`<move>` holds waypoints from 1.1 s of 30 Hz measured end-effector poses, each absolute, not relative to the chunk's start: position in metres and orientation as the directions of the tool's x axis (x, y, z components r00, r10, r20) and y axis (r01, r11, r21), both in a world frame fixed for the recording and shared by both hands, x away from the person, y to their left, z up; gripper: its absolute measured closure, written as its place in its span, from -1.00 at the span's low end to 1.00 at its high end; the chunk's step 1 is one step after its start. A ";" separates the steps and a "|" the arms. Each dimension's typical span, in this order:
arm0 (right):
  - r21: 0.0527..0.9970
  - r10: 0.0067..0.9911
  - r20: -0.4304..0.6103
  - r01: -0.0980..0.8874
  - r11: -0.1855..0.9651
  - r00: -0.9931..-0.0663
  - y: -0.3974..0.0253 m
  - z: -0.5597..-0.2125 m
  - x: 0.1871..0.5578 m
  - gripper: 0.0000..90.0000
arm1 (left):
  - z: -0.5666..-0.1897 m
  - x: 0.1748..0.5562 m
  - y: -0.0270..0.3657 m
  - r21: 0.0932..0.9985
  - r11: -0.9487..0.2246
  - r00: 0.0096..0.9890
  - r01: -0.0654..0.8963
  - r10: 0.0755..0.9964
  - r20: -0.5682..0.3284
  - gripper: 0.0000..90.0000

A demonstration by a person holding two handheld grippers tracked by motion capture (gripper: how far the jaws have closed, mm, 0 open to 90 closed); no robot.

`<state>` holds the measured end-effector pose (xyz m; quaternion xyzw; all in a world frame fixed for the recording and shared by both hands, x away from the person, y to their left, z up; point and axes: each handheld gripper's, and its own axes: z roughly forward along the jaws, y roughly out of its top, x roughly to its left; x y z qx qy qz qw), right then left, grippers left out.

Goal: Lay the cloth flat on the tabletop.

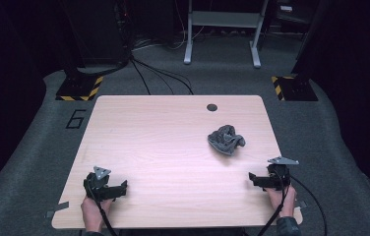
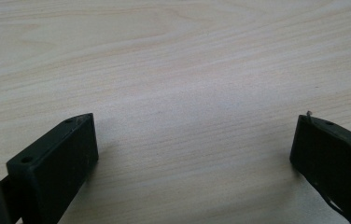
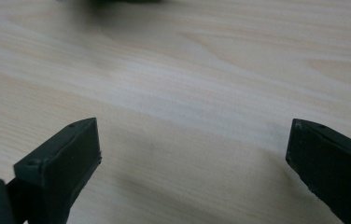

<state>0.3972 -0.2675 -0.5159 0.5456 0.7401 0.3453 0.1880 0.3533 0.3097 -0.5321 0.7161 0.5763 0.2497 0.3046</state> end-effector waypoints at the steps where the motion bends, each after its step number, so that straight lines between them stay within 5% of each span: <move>1: 0.721 0.935 0.105 0.674 0.164 -0.340 -0.267 -0.512 0.399 -0.98 | -0.532 0.353 0.310 0.724 -0.150 0.211 0.673 0.977 0.007 -0.98; 16: 0.746 0.902 0.051 0.616 0.251 -0.429 -0.225 -0.460 0.442 -1.00 | -0.532 0.353 0.310 0.721 -0.159 0.217 0.675 0.976 0.012 -0.98; 33: 0.702 0.890 -0.021 0.627 0.338 -0.455 -0.174 -0.457 0.500 -0.99 | -0.532 0.353 0.310 0.720 -0.160 0.217 0.675 0.976 0.013 -0.98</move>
